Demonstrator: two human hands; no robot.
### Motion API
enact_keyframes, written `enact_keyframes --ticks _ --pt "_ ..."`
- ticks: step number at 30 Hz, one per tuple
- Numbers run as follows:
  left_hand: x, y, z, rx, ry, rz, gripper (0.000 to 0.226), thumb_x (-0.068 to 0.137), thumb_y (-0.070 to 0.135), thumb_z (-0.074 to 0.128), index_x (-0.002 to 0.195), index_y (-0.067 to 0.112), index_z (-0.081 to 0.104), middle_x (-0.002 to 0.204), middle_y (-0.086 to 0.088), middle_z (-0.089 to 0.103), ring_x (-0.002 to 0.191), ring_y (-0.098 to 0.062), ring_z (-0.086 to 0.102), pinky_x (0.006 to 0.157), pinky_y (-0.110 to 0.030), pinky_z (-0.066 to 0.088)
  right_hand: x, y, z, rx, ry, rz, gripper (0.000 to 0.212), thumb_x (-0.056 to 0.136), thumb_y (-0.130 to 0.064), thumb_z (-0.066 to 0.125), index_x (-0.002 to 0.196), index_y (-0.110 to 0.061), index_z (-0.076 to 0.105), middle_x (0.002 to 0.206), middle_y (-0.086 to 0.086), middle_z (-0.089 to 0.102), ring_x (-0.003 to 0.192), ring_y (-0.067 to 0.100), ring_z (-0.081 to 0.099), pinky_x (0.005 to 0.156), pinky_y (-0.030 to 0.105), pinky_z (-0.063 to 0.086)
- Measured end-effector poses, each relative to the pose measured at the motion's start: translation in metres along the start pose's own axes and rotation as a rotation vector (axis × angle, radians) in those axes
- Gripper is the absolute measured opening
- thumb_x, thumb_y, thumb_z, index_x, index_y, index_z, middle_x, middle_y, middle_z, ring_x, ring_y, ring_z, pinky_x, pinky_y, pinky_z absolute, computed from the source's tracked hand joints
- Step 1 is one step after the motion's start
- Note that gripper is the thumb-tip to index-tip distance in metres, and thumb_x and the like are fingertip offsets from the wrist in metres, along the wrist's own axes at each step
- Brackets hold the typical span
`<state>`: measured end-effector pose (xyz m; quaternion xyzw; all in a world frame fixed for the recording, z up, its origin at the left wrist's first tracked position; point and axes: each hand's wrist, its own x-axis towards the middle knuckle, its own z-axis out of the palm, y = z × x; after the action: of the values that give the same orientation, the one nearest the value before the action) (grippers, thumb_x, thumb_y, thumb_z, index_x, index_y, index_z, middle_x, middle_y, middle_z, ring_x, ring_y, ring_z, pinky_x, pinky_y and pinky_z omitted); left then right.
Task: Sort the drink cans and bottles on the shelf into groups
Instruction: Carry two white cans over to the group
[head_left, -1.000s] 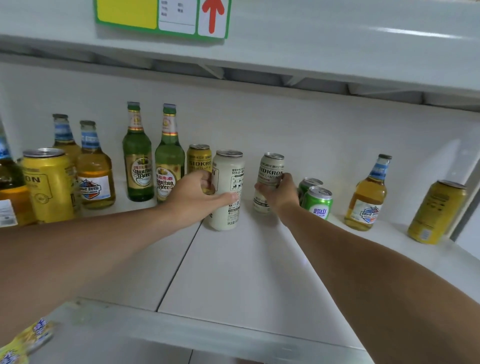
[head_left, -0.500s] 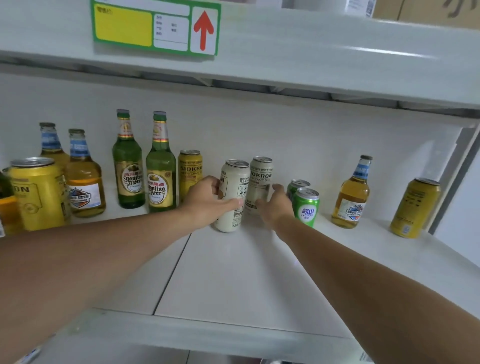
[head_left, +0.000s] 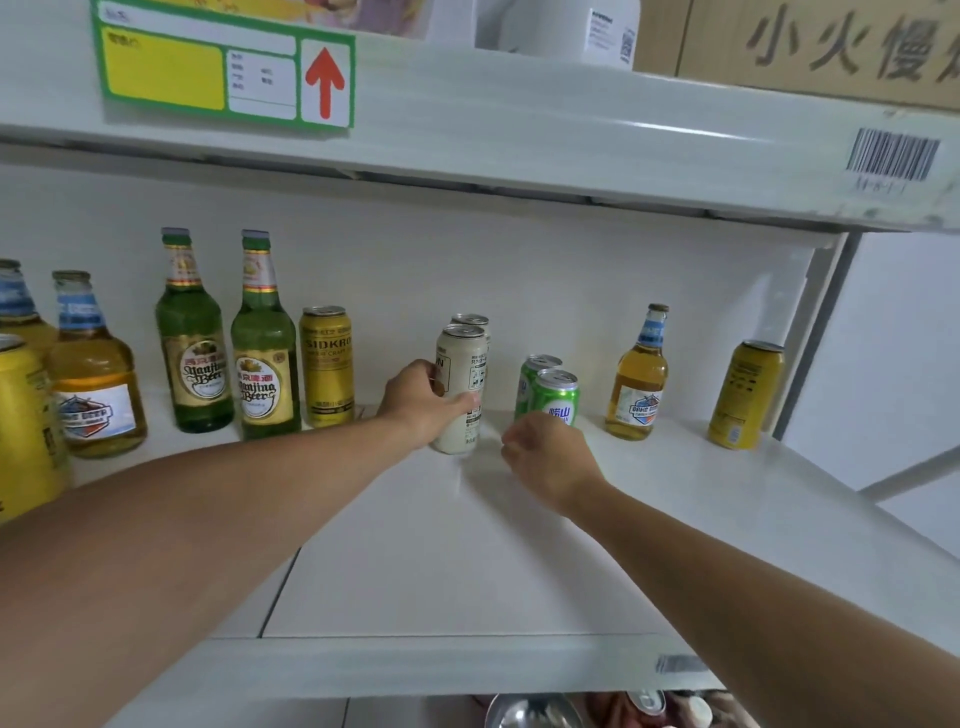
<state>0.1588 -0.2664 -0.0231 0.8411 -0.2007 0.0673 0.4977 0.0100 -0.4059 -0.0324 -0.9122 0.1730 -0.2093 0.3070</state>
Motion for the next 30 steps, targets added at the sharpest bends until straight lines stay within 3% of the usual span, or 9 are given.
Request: enact_keyframes --ticks 12,14,17,19,24,30 --pt "-0.004 0.01 0.001 0.04 -0.089 -0.033 0.065 0.076 0.056 0.092 0.126 0.02 0.072 0.116 0.002 0.076 0.107 -0.022 0.072 0.086 -0.031 0.056 -0.007 0.006 -0.006 -0.056 -0.03 -0.055 0.017 0.096 -0.028 0.065 0.112 -0.024 0.071 0.114 -0.002 0.071 0.104 0.022 0.065 0.089 0.034 0.055" --pt "-0.009 0.008 -0.004 0.059 -0.128 -0.042 0.085 0.072 0.066 0.09 0.136 0.017 0.064 0.129 0.004 0.071 0.118 -0.023 0.069 0.098 -0.036 0.056 -0.008 0.006 -0.007 -0.1 -0.068 -0.073 0.025 0.096 -0.03 0.066 0.12 -0.025 0.071 0.119 -0.002 0.071 0.109 0.022 0.066 0.089 0.032 0.053" --pt "-0.023 0.007 -0.021 0.188 -0.158 -0.006 0.099 0.086 0.066 0.079 0.159 0.011 0.041 0.153 -0.008 0.057 0.14 -0.03 0.057 0.11 -0.039 0.05 -0.012 -0.001 -0.01 -0.192 -0.103 -0.115 0.041 0.096 -0.037 0.065 0.136 -0.025 0.066 0.13 -0.001 0.07 0.116 0.02 0.066 0.091 0.031 0.052" --pt "-0.034 0.005 -0.039 0.314 -0.169 0.05 0.092 0.094 0.067 0.068 0.162 0.013 0.038 0.16 -0.01 0.053 0.141 -0.03 0.056 0.11 -0.038 0.05 -0.016 -0.01 -0.013 -0.229 -0.111 -0.115 0.049 0.096 -0.046 0.063 0.142 -0.029 0.061 0.135 0.0 0.07 0.121 0.022 0.066 0.097 0.035 0.055" --pt "-0.068 -0.003 -0.089 0.653 -0.272 0.235 0.07 0.101 0.06 0.06 0.154 0.017 0.045 0.155 -0.007 0.054 0.135 -0.028 0.057 0.107 -0.045 0.052 -0.032 -0.041 -0.015 -0.354 -0.124 -0.129 0.06 0.096 -0.058 0.055 0.151 -0.033 0.053 0.142 0.002 0.067 0.127 0.028 0.064 0.102 0.044 0.057" --pt "-0.103 -0.007 -0.122 0.746 -0.274 0.27 0.068 0.104 0.063 0.055 0.156 0.02 0.049 0.158 -0.003 0.053 0.136 -0.027 0.057 0.106 -0.043 0.053 -0.052 -0.063 -0.009 -0.438 -0.126 -0.135 0.058 0.097 -0.056 0.056 0.15 -0.032 0.054 0.144 -0.001 0.065 0.127 0.027 0.064 0.098 0.042 0.056"
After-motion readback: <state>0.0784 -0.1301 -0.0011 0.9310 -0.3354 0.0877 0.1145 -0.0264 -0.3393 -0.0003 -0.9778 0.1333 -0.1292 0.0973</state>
